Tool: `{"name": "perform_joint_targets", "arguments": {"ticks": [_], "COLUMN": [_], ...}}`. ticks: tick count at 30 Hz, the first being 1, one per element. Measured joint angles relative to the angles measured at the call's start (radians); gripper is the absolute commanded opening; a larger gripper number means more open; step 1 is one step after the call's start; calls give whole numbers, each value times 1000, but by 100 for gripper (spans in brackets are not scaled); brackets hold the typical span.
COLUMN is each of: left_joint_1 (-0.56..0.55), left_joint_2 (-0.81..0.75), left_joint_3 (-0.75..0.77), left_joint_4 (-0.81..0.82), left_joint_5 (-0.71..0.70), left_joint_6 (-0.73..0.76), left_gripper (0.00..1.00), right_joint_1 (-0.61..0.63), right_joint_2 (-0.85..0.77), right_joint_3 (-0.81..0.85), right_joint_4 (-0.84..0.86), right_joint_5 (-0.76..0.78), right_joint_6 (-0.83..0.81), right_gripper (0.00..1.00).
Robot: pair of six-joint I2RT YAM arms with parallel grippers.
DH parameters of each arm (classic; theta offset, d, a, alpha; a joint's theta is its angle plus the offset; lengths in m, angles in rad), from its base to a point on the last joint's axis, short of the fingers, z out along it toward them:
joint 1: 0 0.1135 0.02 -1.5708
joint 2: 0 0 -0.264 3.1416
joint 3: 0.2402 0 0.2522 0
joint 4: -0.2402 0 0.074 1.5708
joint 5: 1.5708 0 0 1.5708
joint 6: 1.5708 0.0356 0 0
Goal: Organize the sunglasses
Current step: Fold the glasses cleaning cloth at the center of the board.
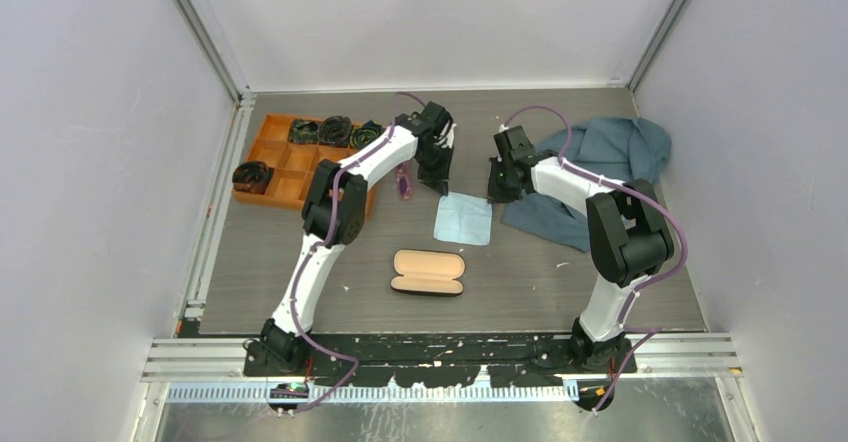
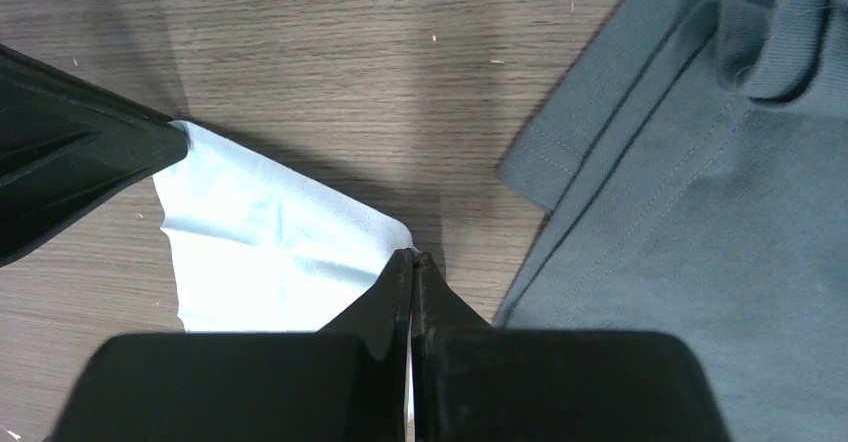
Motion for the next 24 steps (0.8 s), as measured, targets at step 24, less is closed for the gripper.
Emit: {"name": "perform_joint_targets", "arguments": {"ticks": [24], "left_joint_1": [-2], "left_joint_2": [-131], "left_joint_3": [-153], "left_joint_4": [70], "left_joint_5": [-1], "left_joint_6": [-6], "left_gripper": [0], "right_joint_1": [0], "right_joint_2": [-18], "right_joint_3": [-1], "right_joint_4": [-3], "right_joint_5": [-1], "right_joint_6": [1], "right_gripper": [21]}}
